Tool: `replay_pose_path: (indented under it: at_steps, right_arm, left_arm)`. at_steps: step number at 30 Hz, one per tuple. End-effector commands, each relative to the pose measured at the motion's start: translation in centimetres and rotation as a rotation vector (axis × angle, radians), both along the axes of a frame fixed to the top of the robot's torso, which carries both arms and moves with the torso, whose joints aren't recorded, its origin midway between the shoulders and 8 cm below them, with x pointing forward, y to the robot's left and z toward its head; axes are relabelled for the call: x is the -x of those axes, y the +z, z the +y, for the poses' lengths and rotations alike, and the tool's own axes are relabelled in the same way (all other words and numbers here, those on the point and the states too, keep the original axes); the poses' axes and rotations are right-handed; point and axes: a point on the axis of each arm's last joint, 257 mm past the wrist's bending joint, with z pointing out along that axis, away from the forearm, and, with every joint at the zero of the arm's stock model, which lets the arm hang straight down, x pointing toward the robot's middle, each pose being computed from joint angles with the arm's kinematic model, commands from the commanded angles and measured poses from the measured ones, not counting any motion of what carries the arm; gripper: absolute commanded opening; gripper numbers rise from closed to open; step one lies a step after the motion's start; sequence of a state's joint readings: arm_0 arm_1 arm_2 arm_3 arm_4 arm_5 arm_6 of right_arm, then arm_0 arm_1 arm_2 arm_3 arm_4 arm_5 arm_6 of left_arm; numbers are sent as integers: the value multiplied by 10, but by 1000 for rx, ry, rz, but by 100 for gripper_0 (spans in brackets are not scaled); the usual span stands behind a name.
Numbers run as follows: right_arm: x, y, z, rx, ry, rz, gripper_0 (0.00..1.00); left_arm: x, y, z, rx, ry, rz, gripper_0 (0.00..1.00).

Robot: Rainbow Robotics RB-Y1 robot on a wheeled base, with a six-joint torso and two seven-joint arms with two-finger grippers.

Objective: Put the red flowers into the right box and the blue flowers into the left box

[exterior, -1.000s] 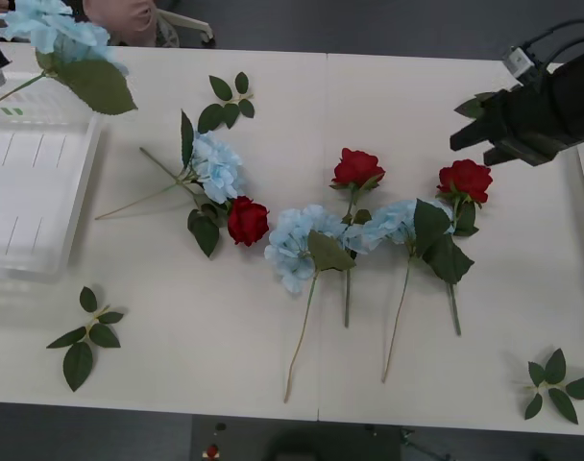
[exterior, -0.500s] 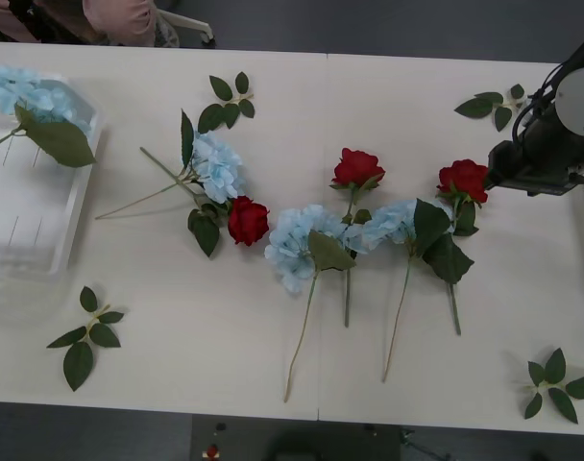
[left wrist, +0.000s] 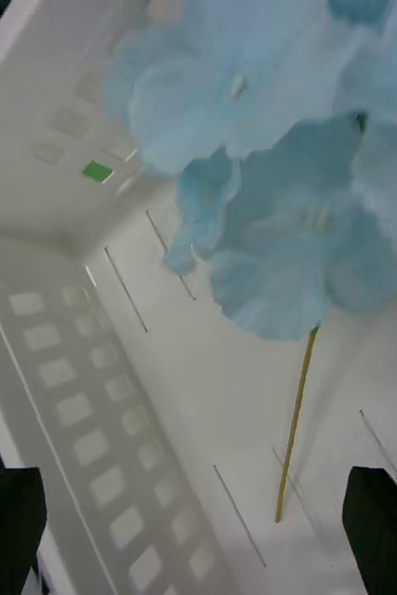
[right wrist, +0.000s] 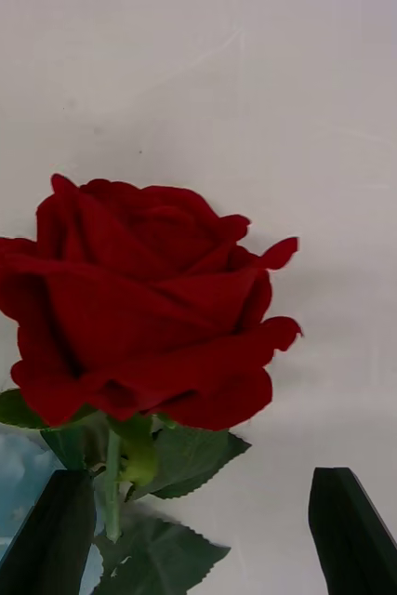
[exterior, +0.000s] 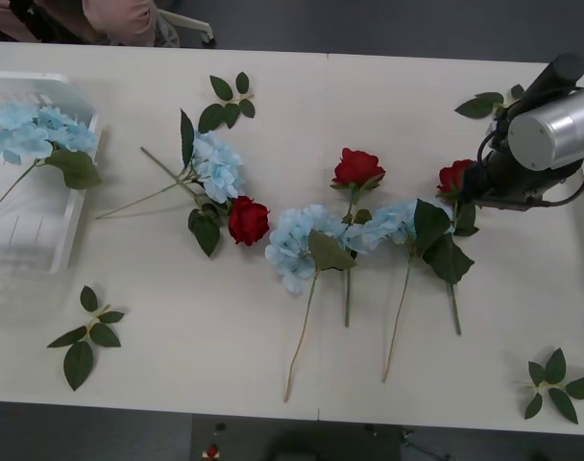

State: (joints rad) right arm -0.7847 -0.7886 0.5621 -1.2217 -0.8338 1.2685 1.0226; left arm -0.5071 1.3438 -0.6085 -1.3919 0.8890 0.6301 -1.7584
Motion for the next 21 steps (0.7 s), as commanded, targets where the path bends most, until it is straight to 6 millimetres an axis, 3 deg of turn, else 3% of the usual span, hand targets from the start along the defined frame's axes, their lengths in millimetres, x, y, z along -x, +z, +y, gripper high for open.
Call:
replay_pose_path:
  at_steps: [1,2,5,6,7,10,13,16,20,21]
  right_arm:
    - [1,-11,0,62,23,2,67]
    - [4,-16,-1,88,34,8,67]
    - [6,-27,-4,148,52,14,67]
    - [6,-29,-4,153,50,17,67]
    - [7,-36,-2,153,44,26,67]
    - [3,-44,3,144,40,17,67]
    - [-5,-54,5,143,38,-4,64]
    - [-7,-60,3,147,34,-9,45]
    - [-8,-64,-4,175,31,-9,0]
    - [-9,-65,-3,175,31,-8,0]
  left_arm:
    - [-12,47,-76,53,-211,-62,100]
    - [-10,48,-117,119,-281,-62,100]
    - [3,49,-205,265,-407,-39,100]
    - [4,49,-220,283,-427,-38,100]
    - [3,47,-250,319,-467,-33,100]
    - [2,36,-292,382,-497,17,100]
    - [-11,24,-308,411,-484,60,100]
    - [-23,11,-310,352,-503,89,100]
    - [-36,-16,-316,276,-521,147,100]
    - [-40,-20,-315,262,-516,156,100]
